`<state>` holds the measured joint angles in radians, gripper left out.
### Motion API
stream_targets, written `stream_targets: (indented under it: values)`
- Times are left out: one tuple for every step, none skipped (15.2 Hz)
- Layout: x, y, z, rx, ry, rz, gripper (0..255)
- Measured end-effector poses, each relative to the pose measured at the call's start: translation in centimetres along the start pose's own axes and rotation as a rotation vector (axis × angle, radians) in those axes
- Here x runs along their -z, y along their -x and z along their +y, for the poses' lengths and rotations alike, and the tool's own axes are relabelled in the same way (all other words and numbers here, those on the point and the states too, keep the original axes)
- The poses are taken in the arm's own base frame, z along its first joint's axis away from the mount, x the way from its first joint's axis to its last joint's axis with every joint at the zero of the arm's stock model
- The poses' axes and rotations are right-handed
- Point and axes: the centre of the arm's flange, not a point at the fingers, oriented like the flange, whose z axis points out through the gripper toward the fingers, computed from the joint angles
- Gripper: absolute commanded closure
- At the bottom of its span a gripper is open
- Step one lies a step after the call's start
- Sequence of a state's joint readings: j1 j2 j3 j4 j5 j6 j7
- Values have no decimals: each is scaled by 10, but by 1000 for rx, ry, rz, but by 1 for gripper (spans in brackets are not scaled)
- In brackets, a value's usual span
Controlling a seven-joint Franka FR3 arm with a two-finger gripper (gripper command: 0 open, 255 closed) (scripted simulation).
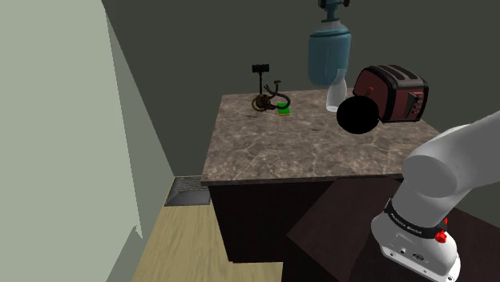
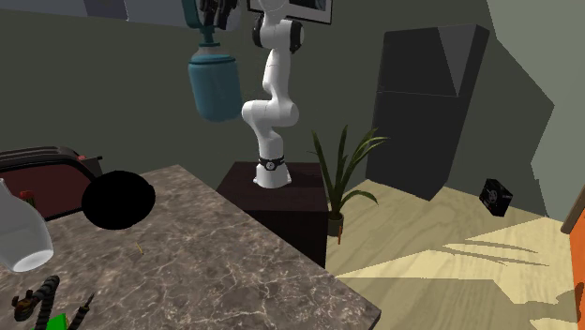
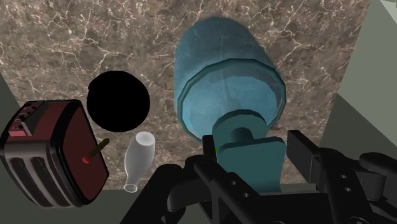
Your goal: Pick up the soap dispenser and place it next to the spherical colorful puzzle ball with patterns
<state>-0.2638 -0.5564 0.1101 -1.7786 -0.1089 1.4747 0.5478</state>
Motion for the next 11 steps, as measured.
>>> stream_targets:
  values:
    - [2,-1,17,-1,0,0,255]
    - [3,2,31,-1,0,0,255]
    - [3,3,43,0,0,0,255]
    - [3,8,54,0,0,0,255]
    - [4,9,66,0,0,0,255]
    - [3,11,79,0,-1,0,255]
    - [2,13,92,0,0,0,255]
    - [6,11,106,0,-1,0,255]
    - [4,14,122,0,-1,0,255]
    - [5,15,134,0,-1,0,255]
    - [5,16,148,0,-1,0,255]
